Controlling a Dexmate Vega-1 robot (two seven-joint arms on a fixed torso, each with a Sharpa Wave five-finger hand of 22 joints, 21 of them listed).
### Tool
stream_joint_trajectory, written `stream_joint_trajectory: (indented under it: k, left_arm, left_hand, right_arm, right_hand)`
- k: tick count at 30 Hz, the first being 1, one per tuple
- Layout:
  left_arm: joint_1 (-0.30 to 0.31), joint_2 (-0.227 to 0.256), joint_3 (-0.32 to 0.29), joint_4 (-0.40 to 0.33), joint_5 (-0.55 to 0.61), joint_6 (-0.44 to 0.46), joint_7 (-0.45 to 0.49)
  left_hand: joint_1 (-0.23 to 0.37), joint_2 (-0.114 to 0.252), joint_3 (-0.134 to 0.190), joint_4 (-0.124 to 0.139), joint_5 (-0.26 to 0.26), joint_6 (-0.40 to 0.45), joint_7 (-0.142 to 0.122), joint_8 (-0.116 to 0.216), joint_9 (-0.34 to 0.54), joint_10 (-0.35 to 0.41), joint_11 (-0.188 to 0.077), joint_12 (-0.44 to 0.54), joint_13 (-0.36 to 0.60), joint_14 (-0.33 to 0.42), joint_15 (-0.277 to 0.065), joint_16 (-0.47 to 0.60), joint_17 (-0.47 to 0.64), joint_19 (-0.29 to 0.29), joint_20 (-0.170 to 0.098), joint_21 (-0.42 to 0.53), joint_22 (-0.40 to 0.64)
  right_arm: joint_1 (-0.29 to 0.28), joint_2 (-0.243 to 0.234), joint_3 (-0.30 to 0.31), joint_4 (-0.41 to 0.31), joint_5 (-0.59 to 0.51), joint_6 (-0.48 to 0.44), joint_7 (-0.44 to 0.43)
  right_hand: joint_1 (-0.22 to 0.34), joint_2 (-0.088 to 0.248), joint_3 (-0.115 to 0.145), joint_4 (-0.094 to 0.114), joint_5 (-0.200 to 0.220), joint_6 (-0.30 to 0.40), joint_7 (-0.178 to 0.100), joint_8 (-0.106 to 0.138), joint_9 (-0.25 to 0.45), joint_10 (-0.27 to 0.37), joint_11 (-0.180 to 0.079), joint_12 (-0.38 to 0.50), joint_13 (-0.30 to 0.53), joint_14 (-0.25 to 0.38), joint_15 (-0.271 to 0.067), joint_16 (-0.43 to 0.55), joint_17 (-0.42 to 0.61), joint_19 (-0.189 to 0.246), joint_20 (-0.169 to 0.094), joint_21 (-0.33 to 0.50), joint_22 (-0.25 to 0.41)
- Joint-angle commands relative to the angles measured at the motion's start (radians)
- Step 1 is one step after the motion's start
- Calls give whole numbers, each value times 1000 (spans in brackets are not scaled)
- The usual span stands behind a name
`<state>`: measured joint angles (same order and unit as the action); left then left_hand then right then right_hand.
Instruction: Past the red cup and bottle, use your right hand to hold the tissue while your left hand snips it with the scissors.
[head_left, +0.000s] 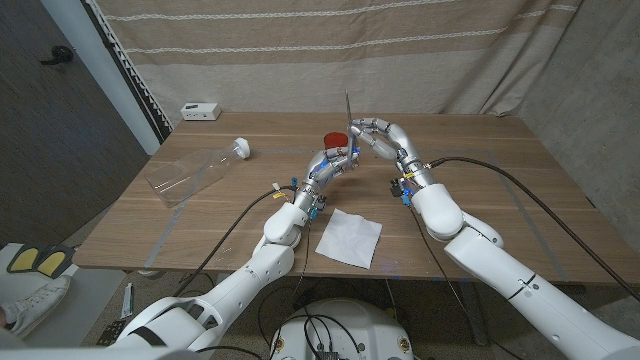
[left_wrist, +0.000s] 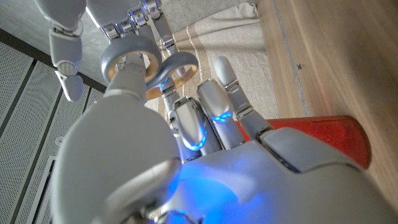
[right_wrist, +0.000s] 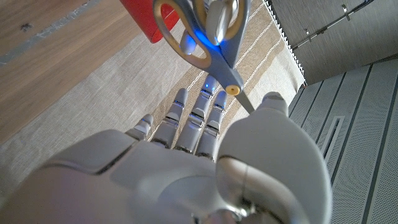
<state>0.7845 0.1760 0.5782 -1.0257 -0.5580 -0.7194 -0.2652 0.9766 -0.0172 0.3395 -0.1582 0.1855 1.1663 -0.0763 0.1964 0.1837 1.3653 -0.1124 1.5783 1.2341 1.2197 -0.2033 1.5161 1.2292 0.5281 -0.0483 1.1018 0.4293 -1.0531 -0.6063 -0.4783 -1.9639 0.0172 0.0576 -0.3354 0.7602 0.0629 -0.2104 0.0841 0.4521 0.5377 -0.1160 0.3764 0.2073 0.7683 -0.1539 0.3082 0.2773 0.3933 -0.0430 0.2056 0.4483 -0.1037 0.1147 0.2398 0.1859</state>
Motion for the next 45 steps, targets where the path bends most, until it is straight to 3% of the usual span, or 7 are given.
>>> stream_joint_trajectory:
  k: [1,5,16,31,37,39,45]
  left_arm:
    - [-4,3,-4,-3,-3,19,-10]
    - [-4,1,-5,-2,5,13,1]
    - [5,-3,-10,-10,16,-9,25]
    - [38,-16,-32,-17,62,-95,113]
    - [25,-23,-30,23,58,-151,78]
    - [24,-14,-26,17,55,-146,63]
    - [28,-2,-24,-6,61,-125,72]
  left_hand:
    - [-7,1,44,30,10,34,21,10,12,-3,-2,-4,2,-5,-1,1,2,-1,-145,0,6]
    - [-10,-3,48,29,9,36,23,10,13,-3,-4,-4,2,-3,-1,3,2,-3,-145,0,9]
    - [-21,-8,60,32,9,37,3,9,14,-15,-8,-7,2,-12,0,3,2,-21,-147,-7,15]
    - [-51,-13,87,40,11,37,-33,23,36,-72,-28,-15,1,-125,0,-25,-1,-100,-150,-37,31]
    - [-95,-1,91,62,19,22,-64,48,73,-109,-52,-17,-1,-259,-4,-85,-20,-251,-131,-80,18]
    - [-89,8,110,51,25,17,-71,65,93,-116,-62,-14,-2,-365,-9,-231,-126,-318,-123,-96,4]
    - [-64,9,125,27,24,10,-79,81,107,-138,-65,-17,-3,-434,-15,-362,-262,-349,-106,-101,-9]
  right_arm:
    - [-6,26,11,27,61,38,-4]
    - [-7,34,17,35,87,45,-2]
    - [-21,55,38,47,165,41,-13]
    - [-41,55,71,53,199,49,-48]
    - [-41,55,70,56,206,50,-50]
    - [-42,55,71,54,209,45,-53]
    - [-41,55,71,56,209,46,-58]
  right_hand:
    - [-23,0,-18,0,16,-41,10,-27,3,-69,20,-23,-9,-13,-156,-8,-11,23,3,-7,1]
    - [-32,6,-22,-3,24,-93,19,-59,5,-144,35,-46,-14,-29,-145,-11,-26,48,8,-6,0]
    - [-62,16,-35,1,32,-163,35,-101,10,-250,52,-71,-14,-72,-110,-17,-46,88,47,-5,1]
    - [-92,22,-45,12,32,-181,44,-114,15,-282,71,-74,-14,-102,-90,-19,-55,94,53,-10,1]
    - [-96,24,-46,12,32,-182,42,-116,16,-279,64,-71,-16,-114,-104,-21,-58,97,54,-11,1]
    - [-97,25,-46,11,33,-195,44,-122,16,-283,60,-71,-17,-119,-103,-21,-60,97,54,-12,1]
    - [-98,27,-46,10,33,-207,43,-127,17,-283,59,-70,-19,-122,-109,-19,-63,98,53,-14,1]
